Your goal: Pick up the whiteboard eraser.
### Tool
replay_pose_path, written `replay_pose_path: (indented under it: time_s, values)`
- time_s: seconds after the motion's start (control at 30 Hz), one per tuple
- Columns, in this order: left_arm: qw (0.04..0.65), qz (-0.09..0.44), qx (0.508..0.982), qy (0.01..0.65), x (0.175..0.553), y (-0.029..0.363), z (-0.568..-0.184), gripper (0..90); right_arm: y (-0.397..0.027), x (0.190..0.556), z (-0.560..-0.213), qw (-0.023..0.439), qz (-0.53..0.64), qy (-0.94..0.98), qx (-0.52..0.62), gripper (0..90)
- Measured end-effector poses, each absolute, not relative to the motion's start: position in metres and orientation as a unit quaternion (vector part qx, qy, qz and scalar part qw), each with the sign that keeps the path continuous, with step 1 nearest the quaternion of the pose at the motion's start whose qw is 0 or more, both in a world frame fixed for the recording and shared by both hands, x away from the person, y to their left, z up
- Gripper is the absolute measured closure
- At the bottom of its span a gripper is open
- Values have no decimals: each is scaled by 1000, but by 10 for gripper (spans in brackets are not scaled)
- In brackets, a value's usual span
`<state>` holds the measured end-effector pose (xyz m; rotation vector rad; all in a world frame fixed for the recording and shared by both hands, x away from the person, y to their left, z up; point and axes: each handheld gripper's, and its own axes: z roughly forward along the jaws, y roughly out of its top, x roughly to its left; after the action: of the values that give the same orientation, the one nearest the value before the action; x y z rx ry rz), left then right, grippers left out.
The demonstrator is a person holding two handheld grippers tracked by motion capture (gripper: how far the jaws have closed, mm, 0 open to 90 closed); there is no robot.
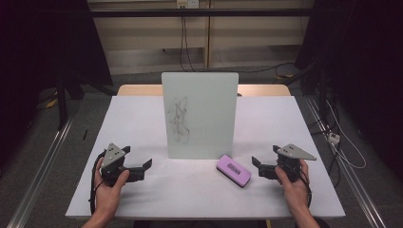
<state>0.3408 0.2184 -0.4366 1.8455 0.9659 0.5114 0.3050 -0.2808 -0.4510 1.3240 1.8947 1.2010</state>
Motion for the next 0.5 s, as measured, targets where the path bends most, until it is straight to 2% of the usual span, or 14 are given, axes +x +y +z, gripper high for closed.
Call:
replay_pose_path:
  time_s: [0.5]
  values:
    - [473, 202, 764, 389, 340, 213, -438, 48, -281, 305, -448, 250, 443, 709, 488, 55]
